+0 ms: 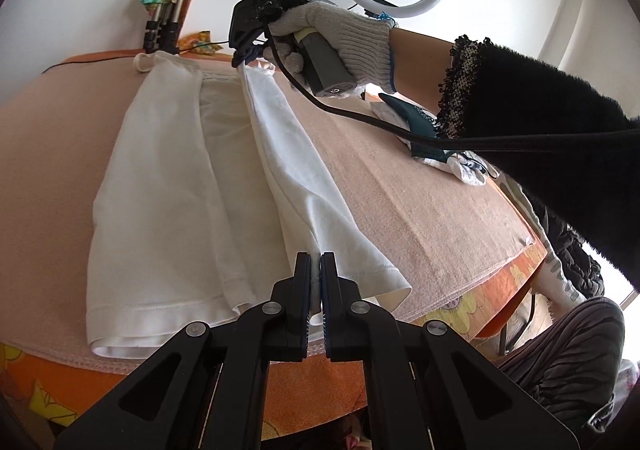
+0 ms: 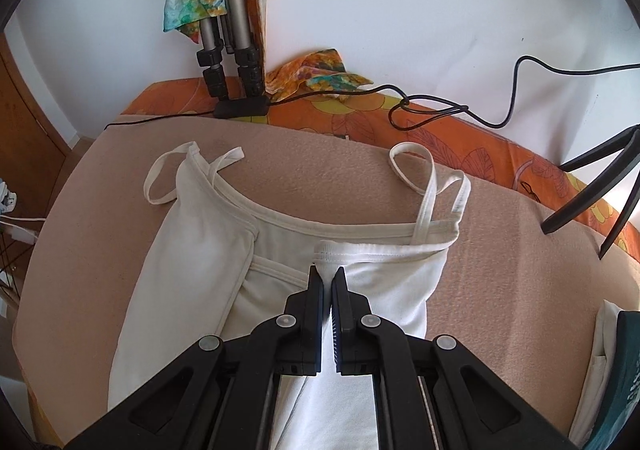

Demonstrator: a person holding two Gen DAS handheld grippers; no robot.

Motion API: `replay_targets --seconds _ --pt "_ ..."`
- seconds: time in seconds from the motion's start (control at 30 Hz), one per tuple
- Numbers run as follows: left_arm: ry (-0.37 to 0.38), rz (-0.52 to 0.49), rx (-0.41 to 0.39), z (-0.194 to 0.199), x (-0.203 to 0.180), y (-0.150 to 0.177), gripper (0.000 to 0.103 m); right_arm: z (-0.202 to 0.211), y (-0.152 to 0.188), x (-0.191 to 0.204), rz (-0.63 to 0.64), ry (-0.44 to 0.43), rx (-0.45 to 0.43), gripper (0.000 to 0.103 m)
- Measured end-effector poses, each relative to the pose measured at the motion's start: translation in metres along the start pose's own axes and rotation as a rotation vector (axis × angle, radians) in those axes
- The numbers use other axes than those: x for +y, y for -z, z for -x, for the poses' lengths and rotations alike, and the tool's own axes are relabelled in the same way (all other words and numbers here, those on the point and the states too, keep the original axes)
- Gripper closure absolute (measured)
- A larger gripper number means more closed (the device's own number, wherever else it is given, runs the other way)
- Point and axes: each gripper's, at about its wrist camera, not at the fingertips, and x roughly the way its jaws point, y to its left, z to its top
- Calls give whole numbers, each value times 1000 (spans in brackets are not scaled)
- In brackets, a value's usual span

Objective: Fold small clothes
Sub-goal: 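Fold the second side edge over the middle with both tools, then open them, then move both tools to the hem end of the narrow folded camisole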

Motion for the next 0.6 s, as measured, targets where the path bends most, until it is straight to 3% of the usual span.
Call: replay_targets --seconds 0.37,0.43,0.5,0.6 --pt "-34 39 -4 9 18 4 99 -26 -2 22 10 5 36 102" --pt "-36 32 6 9 17 5 99 -25 -2 21 10 -15 41 96" --pt "-48 23 33 10 14 4 98 -13 -1 15 -16 -48 16 71" --pt "-37 17 43 20 11 2 91 17 7 1 -52 -86 -41 70"
